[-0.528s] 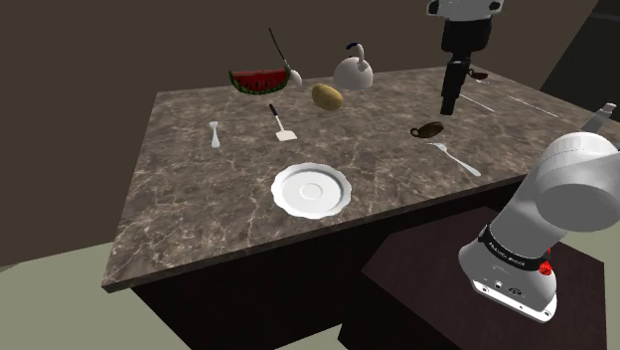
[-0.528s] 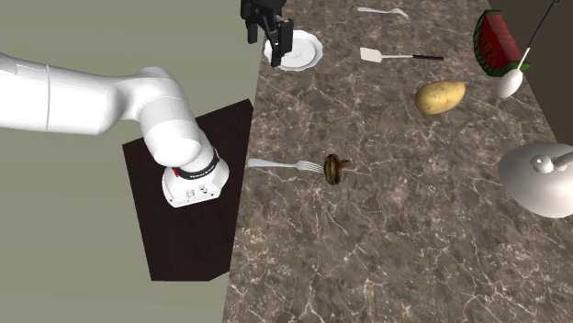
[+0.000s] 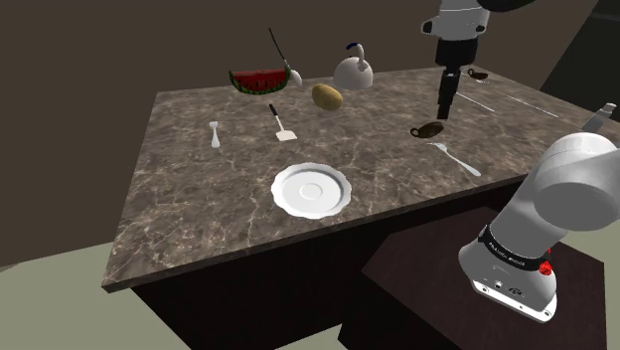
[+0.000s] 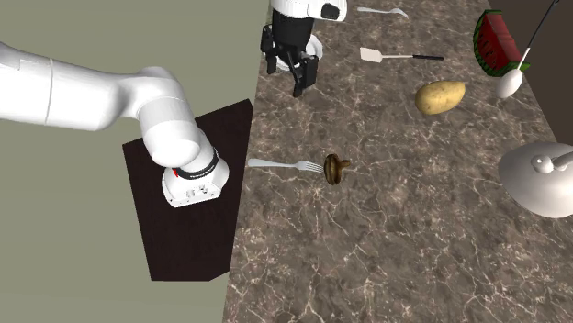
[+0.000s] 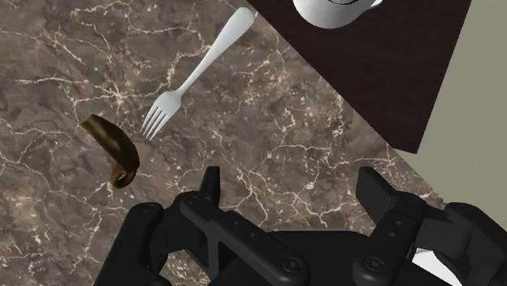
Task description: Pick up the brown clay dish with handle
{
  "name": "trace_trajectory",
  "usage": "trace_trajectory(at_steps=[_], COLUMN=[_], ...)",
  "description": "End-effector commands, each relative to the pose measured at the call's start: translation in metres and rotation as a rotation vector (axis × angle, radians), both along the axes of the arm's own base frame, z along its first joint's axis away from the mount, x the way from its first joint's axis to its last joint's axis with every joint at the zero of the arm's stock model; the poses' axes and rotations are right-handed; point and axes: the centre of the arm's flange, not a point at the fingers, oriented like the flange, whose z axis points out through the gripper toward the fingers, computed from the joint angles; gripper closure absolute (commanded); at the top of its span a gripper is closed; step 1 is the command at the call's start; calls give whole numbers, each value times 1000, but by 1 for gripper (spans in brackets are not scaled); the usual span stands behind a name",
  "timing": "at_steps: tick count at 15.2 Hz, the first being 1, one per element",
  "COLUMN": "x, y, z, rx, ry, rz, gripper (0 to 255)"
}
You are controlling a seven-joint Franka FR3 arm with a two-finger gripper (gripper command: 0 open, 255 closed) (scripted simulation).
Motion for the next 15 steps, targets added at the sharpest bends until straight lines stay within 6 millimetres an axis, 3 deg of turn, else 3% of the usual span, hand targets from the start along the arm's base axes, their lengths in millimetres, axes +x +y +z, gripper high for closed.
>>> trace_trajectory(at_steps=[1,13,15], x=[7,58,63], y=[-20,-141,-150], z=[-14,-96,-107], rx=[-4,-19,-20], ry=[3,23,24], rz=[25,159,169], gripper=[0,0,0])
